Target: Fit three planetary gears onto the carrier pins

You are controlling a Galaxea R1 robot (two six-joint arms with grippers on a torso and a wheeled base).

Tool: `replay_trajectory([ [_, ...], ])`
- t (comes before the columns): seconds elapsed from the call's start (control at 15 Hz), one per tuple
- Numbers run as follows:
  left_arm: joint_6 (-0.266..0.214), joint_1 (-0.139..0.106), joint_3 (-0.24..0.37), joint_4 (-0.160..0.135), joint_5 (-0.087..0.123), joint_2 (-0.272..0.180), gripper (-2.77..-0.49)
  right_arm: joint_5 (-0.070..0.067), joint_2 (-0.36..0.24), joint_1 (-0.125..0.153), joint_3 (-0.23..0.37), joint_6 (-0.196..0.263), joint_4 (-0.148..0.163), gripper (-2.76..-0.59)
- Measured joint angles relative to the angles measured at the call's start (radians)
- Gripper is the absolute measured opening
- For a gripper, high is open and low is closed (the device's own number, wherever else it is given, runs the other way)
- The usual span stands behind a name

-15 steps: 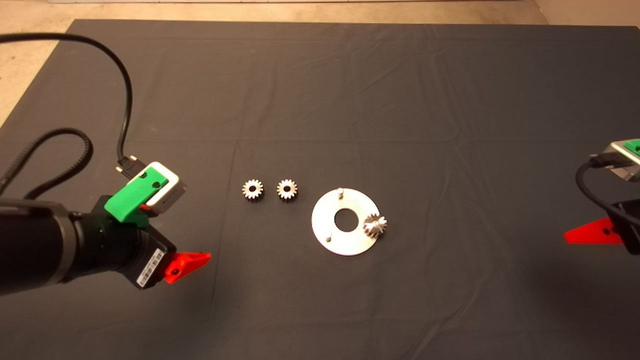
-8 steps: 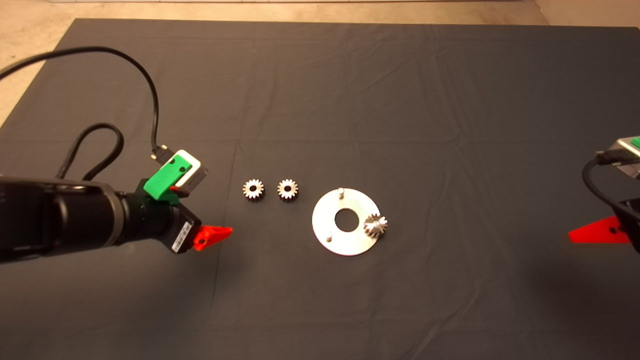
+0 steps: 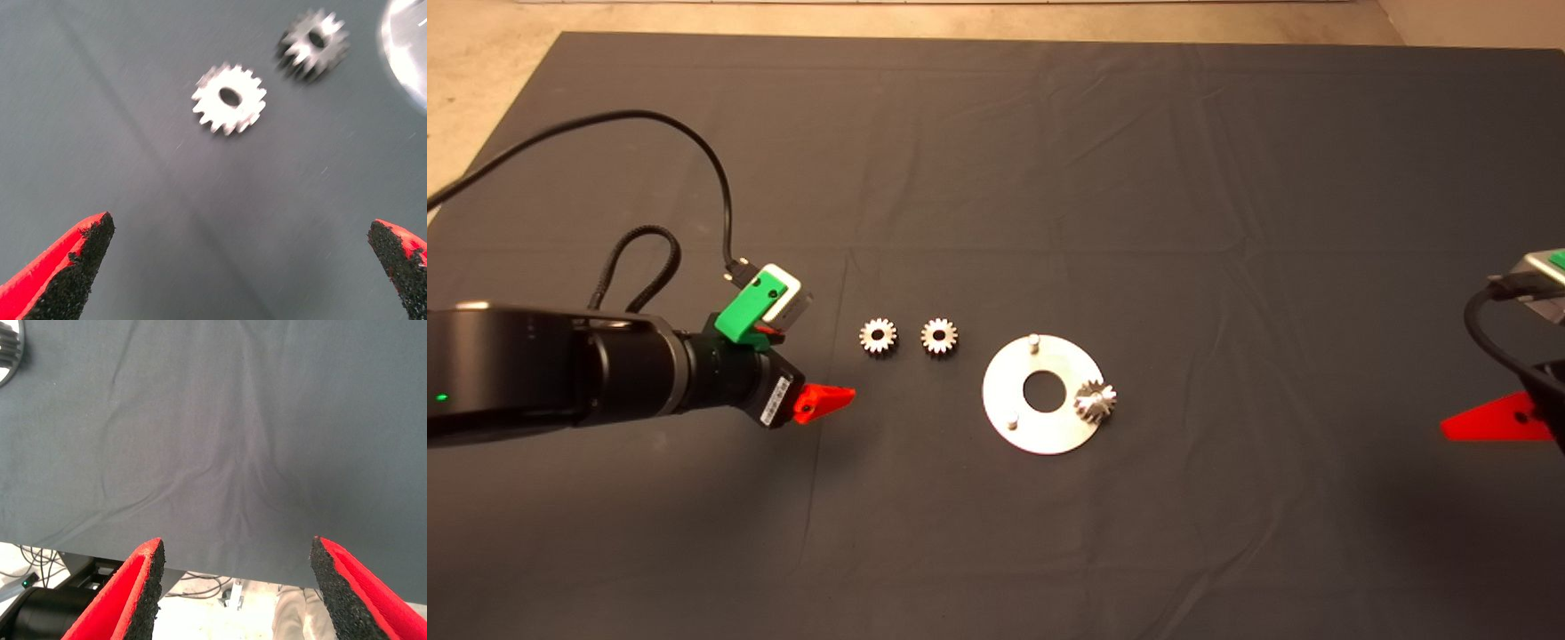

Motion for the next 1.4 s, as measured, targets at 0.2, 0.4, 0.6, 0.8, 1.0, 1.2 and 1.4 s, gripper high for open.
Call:
replay_trajectory([
  [0.2,0.005,0.036,-0.045,0.011,-0.021,0.065,-0.49,-0.003,0.0,0.0,0.001,0.0,0.005,-1.76],
  [0.4,0.008,0.036,-0.083,0.04,-0.028,0.091,-0.49,0.0,0.0,0.001,0.001,0.0,0.006,-1.76],
  [0.6,0.013,0.056,-0.099,0.078,-0.029,0.117,-0.49,-0.001,0.0,0.005,0.001,0.0,0.008,-1.76],
  [0.8,0.016,0.066,-0.128,0.09,-0.029,0.137,-0.49,0.0,0.0,0.007,0.001,0.0,0.016,-1.76],
  [1.0,0.017,0.072,-0.154,0.093,-0.06,0.165,-0.49,-0.001,0.0,0.011,0.001,0.0,0.023,-1.76],
  [1.2,0.049,0.085,-0.212,0.094,-0.076,0.197,-0.49,-0.001,0.0,0.018,0.002,0.0,0.029,-1.76],
  [1.4,0.053,0.086,-0.214,0.094,-0.083,0.205,-0.49,0.0,0.0,0.023,0.002,0.0,0.033,-1.76],
])
